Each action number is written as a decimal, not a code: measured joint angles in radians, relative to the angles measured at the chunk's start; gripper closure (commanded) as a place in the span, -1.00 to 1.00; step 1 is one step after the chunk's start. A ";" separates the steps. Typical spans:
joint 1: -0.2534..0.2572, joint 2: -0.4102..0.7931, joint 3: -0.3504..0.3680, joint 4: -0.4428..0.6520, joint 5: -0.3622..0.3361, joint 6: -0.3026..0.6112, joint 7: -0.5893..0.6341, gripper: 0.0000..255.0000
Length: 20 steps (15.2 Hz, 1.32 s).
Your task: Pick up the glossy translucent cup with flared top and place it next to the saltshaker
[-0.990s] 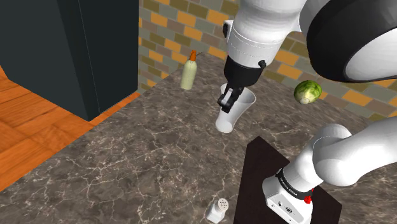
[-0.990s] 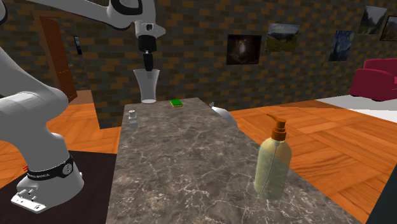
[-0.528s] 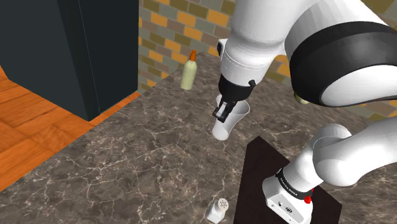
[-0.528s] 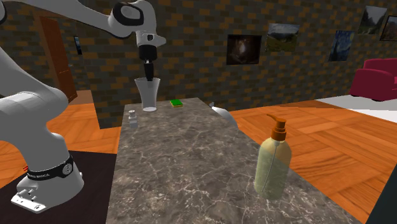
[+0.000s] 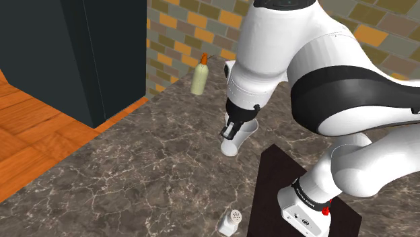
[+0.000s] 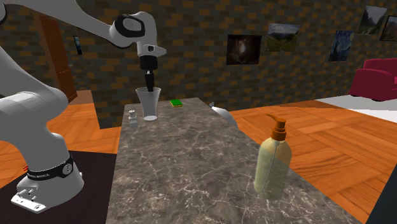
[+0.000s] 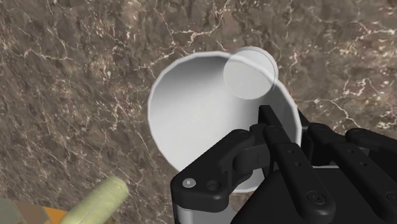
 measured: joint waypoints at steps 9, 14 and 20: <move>-0.006 0.042 0.031 -0.085 -0.008 0.120 0.039 1.00; -0.015 0.080 0.052 -0.131 -0.023 0.197 0.066 1.00; -0.023 0.112 0.072 -0.167 -0.036 0.259 0.094 1.00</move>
